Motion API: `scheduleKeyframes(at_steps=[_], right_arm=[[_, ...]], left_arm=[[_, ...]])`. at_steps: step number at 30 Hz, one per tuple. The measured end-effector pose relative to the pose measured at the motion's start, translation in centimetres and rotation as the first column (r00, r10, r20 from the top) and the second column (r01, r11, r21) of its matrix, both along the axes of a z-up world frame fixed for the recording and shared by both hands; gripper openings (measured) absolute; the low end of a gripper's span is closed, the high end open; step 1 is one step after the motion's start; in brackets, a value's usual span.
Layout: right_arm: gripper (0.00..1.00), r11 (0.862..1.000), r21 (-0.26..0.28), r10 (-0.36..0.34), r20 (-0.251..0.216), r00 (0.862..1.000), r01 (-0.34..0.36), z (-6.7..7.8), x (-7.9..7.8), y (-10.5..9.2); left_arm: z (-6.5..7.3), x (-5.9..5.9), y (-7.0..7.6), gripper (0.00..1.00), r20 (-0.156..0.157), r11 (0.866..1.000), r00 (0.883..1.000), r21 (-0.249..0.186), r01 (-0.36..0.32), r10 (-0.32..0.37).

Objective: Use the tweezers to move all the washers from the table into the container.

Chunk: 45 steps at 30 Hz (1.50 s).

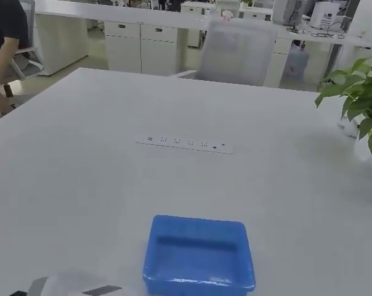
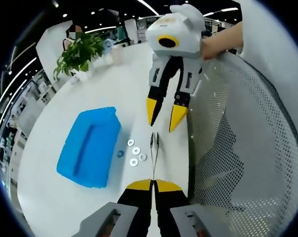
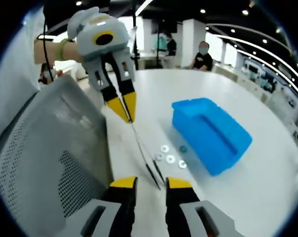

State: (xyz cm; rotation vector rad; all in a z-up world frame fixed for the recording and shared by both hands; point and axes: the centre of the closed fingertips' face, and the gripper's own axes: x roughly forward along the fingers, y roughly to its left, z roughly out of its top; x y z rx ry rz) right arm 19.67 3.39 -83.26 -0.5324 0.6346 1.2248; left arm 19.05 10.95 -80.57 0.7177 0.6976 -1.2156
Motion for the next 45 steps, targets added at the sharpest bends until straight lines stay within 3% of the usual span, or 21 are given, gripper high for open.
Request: scheduleKeyframes(at_steps=[3, 7, 9, 12, 15, 18, 26, 27, 28, 29, 34, 37, 45], right_arm=[[0.28, 0.999, -0.006, 0.039, 0.03, 0.999, -0.039, -0.1, 0.1, 0.9], [0.27, 0.997, -0.008, 0.075, 0.032, 0.997, -0.075, -0.2, 0.1, 1.7], [0.26, 0.995, -0.009, 0.096, 0.032, 0.995, -0.095, -0.4, 0.1, 2.3], [0.23, 0.993, -0.006, 0.116, 0.039, 0.993, -0.116, -0.5, 0.2, 2.9], [0.16, 0.99, 0.005, 0.144, 0.018, 0.989, -0.144, -0.6, -0.1, 3.4], [0.08, 0.988, 0.022, 0.156, 0.0, 0.988, -0.156, -0.6, -0.1, 3.6], [0.07, 0.984, 0.033, 0.177, 0.009, 0.984, -0.178, -0.5, 0.6, 4.5], [0.07, 0.984, 0.039, 0.176, 0.008, 0.984, -0.177, -0.4, 0.7, 4.7], [0.07, 0.984, 0.05, 0.173, 0.005, 0.985, -0.173, -0.3, 0.8, 4.9], [0.08, 0.984, 0.06, 0.168, 0.002, 0.986, -0.167, -0.2, 0.8, 5.0], [0.07, 0.987, 0.091, 0.136, -0.009, 0.991, -0.135, -0.2, 1.1, 5.3], [0.07, 0.988, 0.106, 0.117, -0.015, 0.993, -0.115, -0.1, 1.4, 5.2], [0.08, 0.988, 0.137, 0.08, -0.015, 0.997, -0.077, 0.3, 2.2, 5.1]], left_arm=[[1.4, -0.3, -0.4, 0.0, 0.013, 1.0, 1.0, -0.02, 0.001, -0.001], [3.1, -0.5, -1.3, 0.0, 0.043, 0.999, 0.999, -0.038, 0.015, -0.014], [3.7, -0.8, -1.7, 0.0, 0.04, 0.999, 0.999, -0.047, 0.019, -0.017], [4.0, -1.1, -1.9, 0.0, 0.053, 0.998, 0.998, -0.034, 0.046, -0.044], [4.2, -1.2, -2.0, 0.0, 0.06, 0.998, 0.996, -0.025, 0.061, -0.059], [4.6, -1.4, -2.3, 0.0, 0.066, 0.995, 0.994, -0.049, 0.087, -0.084], [5.1, -0.2, -2.2, 0.0, 0.062, 0.996, 0.995, -0.046, 0.081, -0.078], [5.2, -0.2, -2.2, 0.0, 0.051, 0.995, 0.996, -0.05, 0.081, -0.078], [5.4, -0.4, -2.6, 0.0, -0.001, 0.995, 0.998, -0.076, 0.062, -0.062], [5.6, -0.2, -2.7, 0.0, -0.006, 0.995, 0.998, -0.084, 0.058, -0.058], [5.7, 1.0, -2.9, 0.0, -0.002, 0.995, 0.998, -0.075, 0.069, -0.069], [5.9, 1.6, -3.2, 0.0, -0.024, 0.995, 0.997, -0.071, 0.065, -0.067], [6.2, 2.0, -3.7, 0.0, -0.014, 0.994, 0.995, -0.061, 0.094, -0.095]])
